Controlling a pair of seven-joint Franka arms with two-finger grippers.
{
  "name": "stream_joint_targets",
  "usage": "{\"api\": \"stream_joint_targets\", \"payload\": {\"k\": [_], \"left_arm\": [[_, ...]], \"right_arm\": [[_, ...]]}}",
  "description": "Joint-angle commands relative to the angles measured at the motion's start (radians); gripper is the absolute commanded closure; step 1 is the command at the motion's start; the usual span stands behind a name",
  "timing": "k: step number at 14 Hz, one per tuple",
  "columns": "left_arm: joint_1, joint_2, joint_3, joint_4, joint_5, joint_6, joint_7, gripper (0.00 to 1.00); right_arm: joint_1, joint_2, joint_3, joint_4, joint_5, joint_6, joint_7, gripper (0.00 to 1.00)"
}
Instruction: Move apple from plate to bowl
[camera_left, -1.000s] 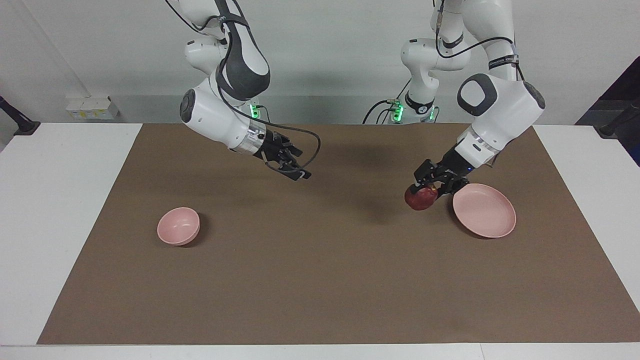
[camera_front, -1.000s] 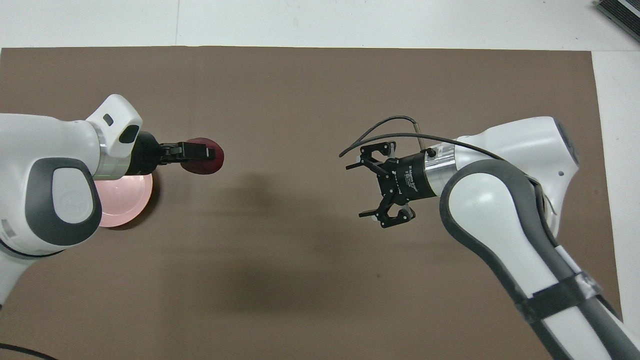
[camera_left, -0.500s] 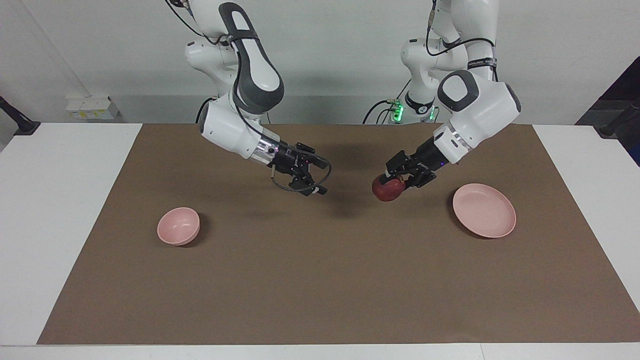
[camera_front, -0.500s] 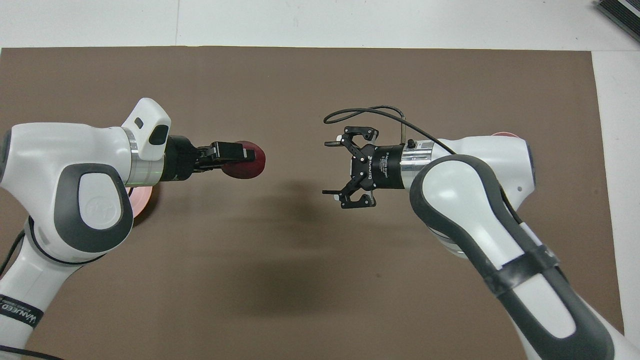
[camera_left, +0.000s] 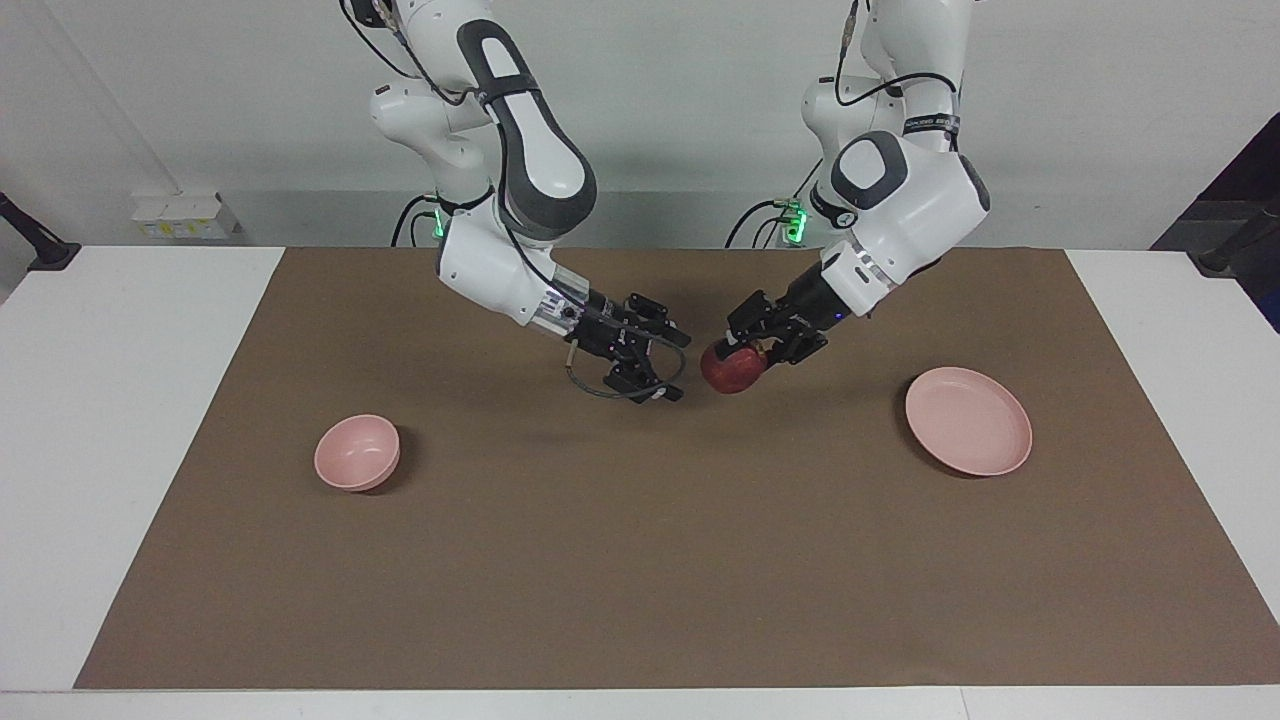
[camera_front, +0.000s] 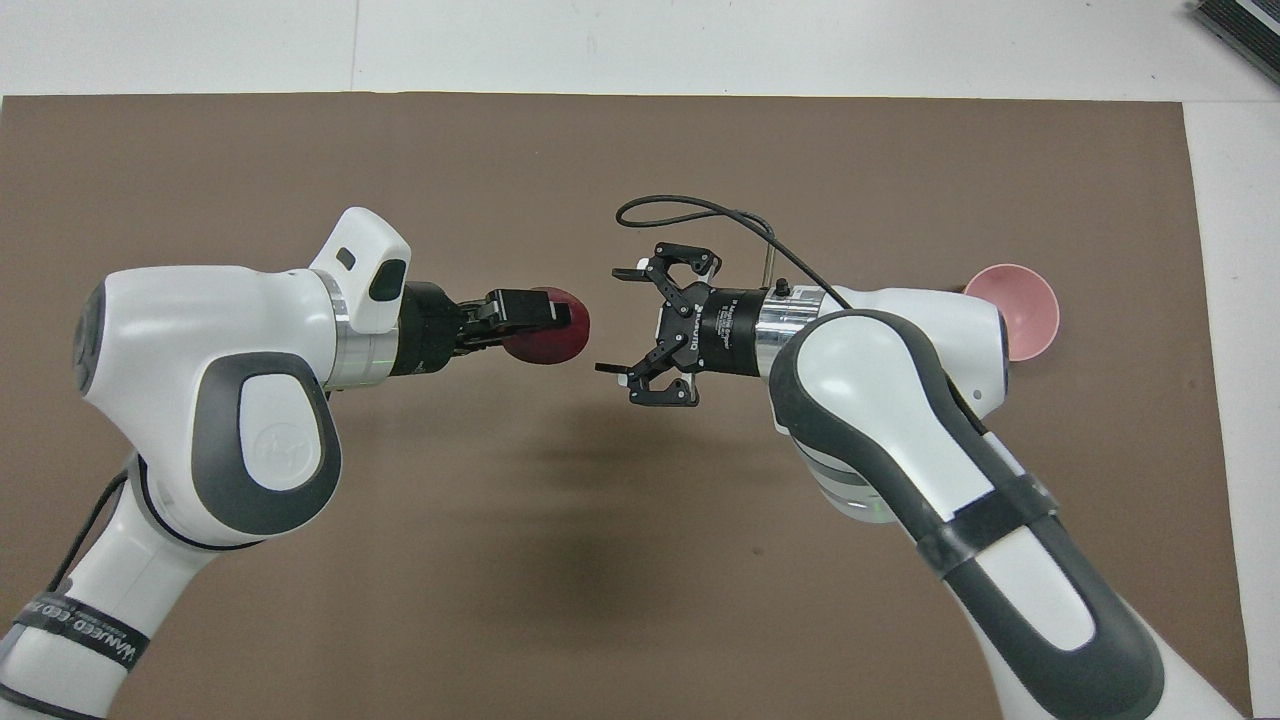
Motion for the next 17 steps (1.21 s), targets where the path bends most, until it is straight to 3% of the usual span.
{"api": "stream_joint_targets", "payload": {"k": [1,10,11,12,13,14,16,17], "left_arm": [[-0.021,-0.015,0.010,-0.013,-0.019,0.046,-0.013,1.00],[-0.063,-0.017,0.007,-0.013,-0.013,0.046,-0.093,1.00],[-0.063,-0.017,0.007,-0.013,-0.011,0.046,-0.093,1.00],[-0.063,-0.017,0.007,-0.013,-0.011,0.045,-0.093,1.00],[-0.063,-0.017,0.007,-0.012,-0.011,0.043,-0.095,1.00],[-0.063,-0.017,0.007,-0.012,-0.011,0.040,-0.095,1.00],[-0.063,-0.015,0.007,-0.007,-0.010,0.028,-0.098,0.99],[-0.061,-0.014,0.007,-0.005,-0.010,0.023,-0.098,0.90]], "right_arm": [[0.023,0.020,0.008,0.023,0.048,0.041,-0.012,0.00],[0.058,0.020,0.008,0.026,0.041,0.081,-0.008,0.00],[0.060,0.020,0.008,0.038,0.026,0.081,-0.002,0.22],[0.060,0.023,0.008,0.052,0.025,0.081,0.003,0.59],[0.058,0.023,0.008,0.053,0.025,0.080,0.008,0.74],[0.060,0.024,0.006,0.053,0.024,0.086,0.012,0.88],[0.060,0.026,0.006,0.055,0.022,0.086,0.012,0.97],[0.060,0.028,0.006,0.055,0.024,0.086,0.014,1.00]]}}
